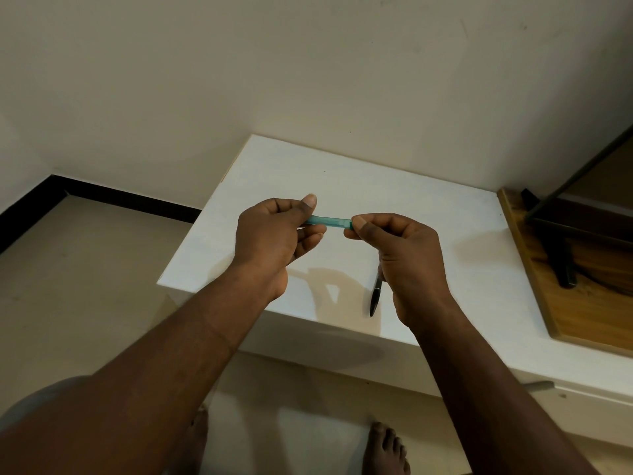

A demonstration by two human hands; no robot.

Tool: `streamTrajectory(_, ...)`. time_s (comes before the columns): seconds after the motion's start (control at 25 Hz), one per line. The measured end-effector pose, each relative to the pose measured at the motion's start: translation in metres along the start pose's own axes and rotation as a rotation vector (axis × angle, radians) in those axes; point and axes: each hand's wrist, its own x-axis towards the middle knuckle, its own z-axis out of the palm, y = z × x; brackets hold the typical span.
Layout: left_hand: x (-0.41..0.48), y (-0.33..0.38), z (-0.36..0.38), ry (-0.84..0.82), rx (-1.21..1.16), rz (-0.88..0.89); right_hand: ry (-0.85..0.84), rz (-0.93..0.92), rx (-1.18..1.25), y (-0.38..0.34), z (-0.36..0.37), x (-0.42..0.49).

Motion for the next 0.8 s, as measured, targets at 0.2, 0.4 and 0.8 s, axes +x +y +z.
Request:
streamTrajectory(0.2,-0.001,-0.002,0.001,-0.032,0.102,0.093,0.037,-0.003,-0.03,-0.003,-0.002,0.001)
streamTrajectory(0.4,-0.001,-0.004,0.0,-0.06,0.08,0.04,0.062,-0.007,-0.05,-0.003,0.0,-0.001)
streamTrajectory(0.8,-0.003,-0.011,0.001,-0.123,0.063,-0.039,0.08,0.044,-0.023,-0.001,-0.003,0.001)
